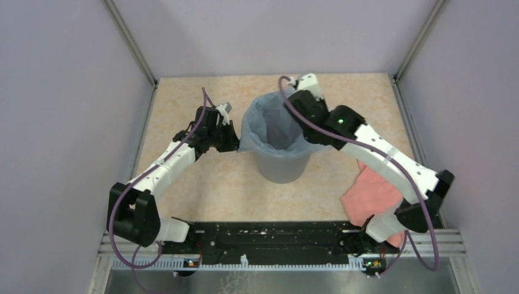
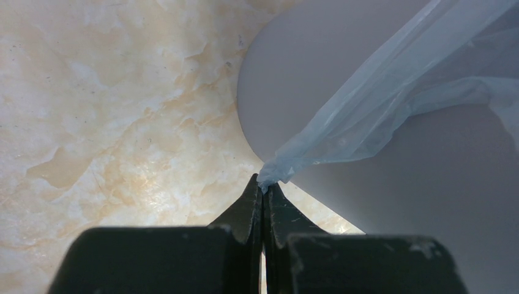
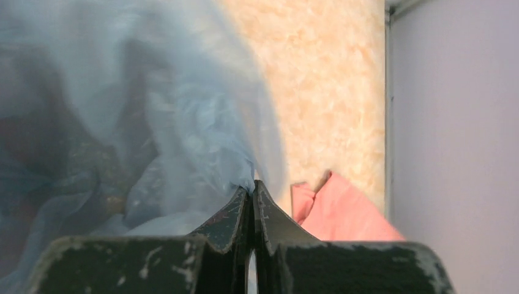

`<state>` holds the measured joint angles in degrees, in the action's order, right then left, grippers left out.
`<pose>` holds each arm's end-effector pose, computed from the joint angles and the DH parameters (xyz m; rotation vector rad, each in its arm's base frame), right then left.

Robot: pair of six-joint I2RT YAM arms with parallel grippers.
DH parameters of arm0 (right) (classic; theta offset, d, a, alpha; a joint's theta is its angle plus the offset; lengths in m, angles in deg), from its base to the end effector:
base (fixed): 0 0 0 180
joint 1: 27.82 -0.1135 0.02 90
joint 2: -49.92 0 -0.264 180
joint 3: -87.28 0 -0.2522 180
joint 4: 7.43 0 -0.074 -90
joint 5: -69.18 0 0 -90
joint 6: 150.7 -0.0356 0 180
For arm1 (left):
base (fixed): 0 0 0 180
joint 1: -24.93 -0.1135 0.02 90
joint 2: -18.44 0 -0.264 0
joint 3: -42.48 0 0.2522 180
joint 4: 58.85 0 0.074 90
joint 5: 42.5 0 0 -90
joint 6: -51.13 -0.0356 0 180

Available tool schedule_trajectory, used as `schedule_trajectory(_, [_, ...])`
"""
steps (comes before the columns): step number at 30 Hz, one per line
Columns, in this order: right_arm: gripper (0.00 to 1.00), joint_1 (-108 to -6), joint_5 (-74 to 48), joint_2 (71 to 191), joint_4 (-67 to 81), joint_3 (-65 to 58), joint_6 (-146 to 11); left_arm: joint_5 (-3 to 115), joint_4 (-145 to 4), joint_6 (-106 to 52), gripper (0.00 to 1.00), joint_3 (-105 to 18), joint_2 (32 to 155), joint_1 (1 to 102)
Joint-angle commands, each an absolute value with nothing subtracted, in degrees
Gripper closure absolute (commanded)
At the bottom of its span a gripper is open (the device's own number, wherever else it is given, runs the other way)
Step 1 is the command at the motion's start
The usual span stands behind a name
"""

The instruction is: Put the trash bags into the trash bin

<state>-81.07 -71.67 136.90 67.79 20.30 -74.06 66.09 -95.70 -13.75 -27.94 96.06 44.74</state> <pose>0.1991 0.2205 0.4148 -0.3604 2.0620 -0.3978 0.2700 -0.1093 0.2648 0.0555 2.4180 -0.7558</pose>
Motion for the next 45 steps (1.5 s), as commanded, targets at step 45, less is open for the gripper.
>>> schedule_trajectory(45, [1.0,-42.35,-24.04,121.13,19.26,-34.09,-86.51,64.43,-89.76,-10.51,1.0,-23.26,101.52,43.74])
